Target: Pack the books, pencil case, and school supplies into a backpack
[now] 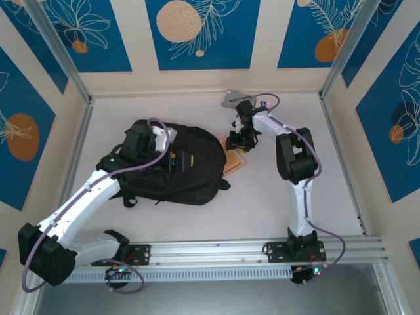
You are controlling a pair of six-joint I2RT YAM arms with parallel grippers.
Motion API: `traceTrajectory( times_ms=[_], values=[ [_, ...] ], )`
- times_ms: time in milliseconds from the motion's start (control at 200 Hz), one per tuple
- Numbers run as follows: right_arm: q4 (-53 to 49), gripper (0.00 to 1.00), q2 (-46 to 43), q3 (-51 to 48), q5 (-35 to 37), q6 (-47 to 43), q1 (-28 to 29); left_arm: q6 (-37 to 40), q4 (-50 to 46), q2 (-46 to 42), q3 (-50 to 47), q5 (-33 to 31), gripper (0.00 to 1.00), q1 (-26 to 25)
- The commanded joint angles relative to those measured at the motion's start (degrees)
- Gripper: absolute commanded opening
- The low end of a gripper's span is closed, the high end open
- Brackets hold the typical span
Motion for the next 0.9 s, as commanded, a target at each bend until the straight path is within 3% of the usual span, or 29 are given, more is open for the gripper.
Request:
traceTrajectory(
  times_ms=[0,250,515,825,895],
  values=[
    [-2.6,0.39,-0.8,-2.9,2.2,0.1,2.2,-0.1,0.5,-0.5,-0.4,0.5,0.82,0.3],
    [-2.1,0.33,-4.7,-3.8,-0.5,1.1,2.6,-0.2,0.6,0.0,-0.2,0.7,0.83,0.3],
    [0.2,0.31,-7.9,-6.8,-14.6,4.3,0.7,-0.3,0.5,0.4,-0.2,0.7,0.83,0.3],
    [13.8,0.31,-11.8,-17.7,-40.2,14.0,-4.3,-0.6,0.8,1.2,-0.2,1.1,0.83,0.3],
    [13.3,0.32,-10.3,-17.9,-42.1,13.2,-3.4,-0.7,0.9,1.4,-0.1,1.2,0.83,0.3]
  ],
)
